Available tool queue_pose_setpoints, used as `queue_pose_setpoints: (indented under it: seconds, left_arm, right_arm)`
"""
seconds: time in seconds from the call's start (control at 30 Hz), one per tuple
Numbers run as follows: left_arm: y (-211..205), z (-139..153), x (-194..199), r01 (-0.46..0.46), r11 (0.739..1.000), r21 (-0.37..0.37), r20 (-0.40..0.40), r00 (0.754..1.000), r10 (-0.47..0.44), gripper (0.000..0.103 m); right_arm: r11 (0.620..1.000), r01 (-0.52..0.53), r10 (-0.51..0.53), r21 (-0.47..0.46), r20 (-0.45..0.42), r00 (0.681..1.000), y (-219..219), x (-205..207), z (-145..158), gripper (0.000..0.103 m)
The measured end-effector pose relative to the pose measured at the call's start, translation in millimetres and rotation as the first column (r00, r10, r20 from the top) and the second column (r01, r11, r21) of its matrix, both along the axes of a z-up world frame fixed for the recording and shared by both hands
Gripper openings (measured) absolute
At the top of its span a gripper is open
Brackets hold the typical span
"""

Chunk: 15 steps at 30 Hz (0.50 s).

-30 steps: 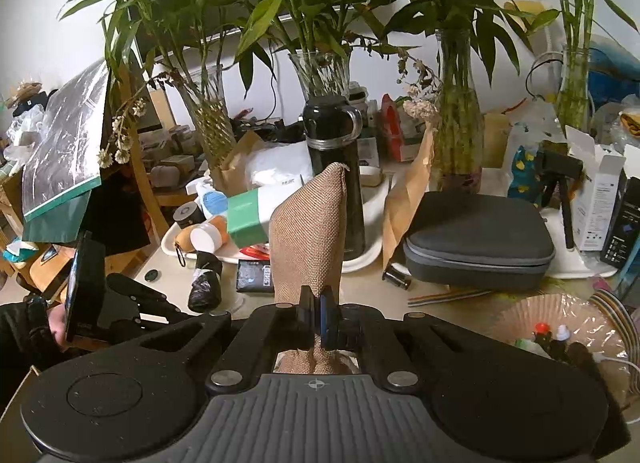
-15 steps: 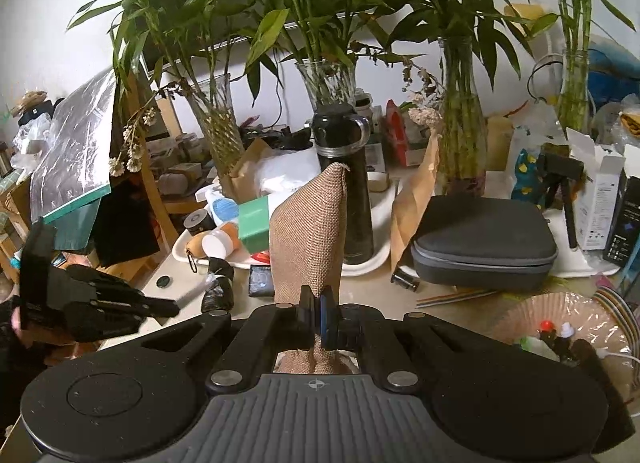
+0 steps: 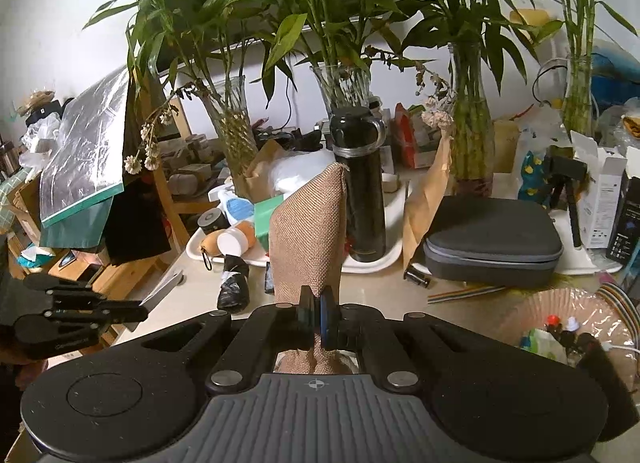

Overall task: Organize soft objects
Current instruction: 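Grasp the white plastic strip with the left gripper while the right holds the tan bag, then carry the tan bag and white strip over the box with both grippers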

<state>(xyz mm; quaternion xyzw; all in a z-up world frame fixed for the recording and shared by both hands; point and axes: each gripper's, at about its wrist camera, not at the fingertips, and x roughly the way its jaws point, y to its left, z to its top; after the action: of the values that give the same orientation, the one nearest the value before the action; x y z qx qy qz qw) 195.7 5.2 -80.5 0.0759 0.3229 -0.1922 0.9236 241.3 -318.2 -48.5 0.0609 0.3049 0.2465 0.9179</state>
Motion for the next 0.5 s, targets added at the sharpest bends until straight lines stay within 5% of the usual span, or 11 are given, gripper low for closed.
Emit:
queue_pose_setpoints:
  seconds: [0.5]
  left_arm:
    - [8.4,-0.2,-28.1,-0.024,0.998,-0.049,0.014,1.000,0.025,0.003]
  right_arm:
    - [1.000,-0.012,0.011,0.029,0.010,1.000,5.2,-9.8,4.8,0.005]
